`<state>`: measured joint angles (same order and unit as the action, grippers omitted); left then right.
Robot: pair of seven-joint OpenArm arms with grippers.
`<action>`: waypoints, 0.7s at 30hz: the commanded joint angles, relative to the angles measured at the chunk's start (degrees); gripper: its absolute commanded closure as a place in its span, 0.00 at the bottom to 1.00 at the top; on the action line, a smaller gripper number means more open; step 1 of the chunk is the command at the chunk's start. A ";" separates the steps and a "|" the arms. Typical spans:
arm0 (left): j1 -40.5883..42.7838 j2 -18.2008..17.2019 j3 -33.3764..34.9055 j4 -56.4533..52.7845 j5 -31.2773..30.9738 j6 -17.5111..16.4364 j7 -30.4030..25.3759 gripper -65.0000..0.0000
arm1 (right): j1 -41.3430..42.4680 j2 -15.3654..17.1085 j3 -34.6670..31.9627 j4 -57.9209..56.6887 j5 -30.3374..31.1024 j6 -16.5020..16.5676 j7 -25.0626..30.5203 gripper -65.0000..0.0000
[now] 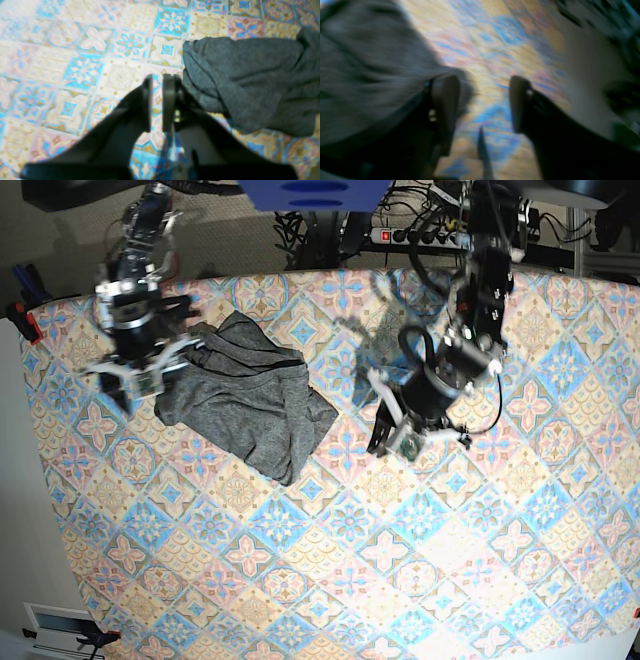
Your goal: Layout the t-shirt on the table in an organized manner, then fold the t-shirt properly
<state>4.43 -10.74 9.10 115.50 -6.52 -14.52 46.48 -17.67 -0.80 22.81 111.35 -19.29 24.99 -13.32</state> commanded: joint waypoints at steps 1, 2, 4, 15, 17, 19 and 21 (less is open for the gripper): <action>0.10 -0.11 -0.09 0.94 2.26 1.91 -2.57 0.96 | 0.13 -0.04 0.97 1.22 0.70 0.11 1.41 0.68; 1.16 -0.03 -0.09 0.94 3.93 3.32 -3.80 0.95 | 0.04 -0.13 1.76 1.31 0.70 0.02 1.41 0.75; 3.27 0.06 -0.09 0.94 6.74 5.60 -6.08 0.95 | 0.04 -0.21 3.52 1.40 0.70 -0.07 1.41 0.89; 15.49 0.15 -0.44 2.17 12.55 6.13 -18.39 0.96 | -5.05 -6.63 14.25 1.48 0.70 0.02 1.85 1.00; 17.77 0.06 -0.44 2.17 12.37 6.13 -20.41 0.96 | -6.28 -6.63 14.34 1.48 0.87 0.02 1.94 1.00; 19.97 0.06 -0.44 2.17 12.19 6.13 -21.82 0.96 | -7.78 -6.72 14.42 1.48 0.96 0.02 1.94 1.00; 22.52 0.06 -0.44 2.26 12.28 6.13 -23.58 0.96 | -9.36 -7.77 15.48 1.48 0.96 0.02 1.94 1.00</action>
<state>26.87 -10.63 8.80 116.46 5.89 -8.56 24.29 -26.87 -8.78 37.85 111.66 -18.81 25.67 -12.49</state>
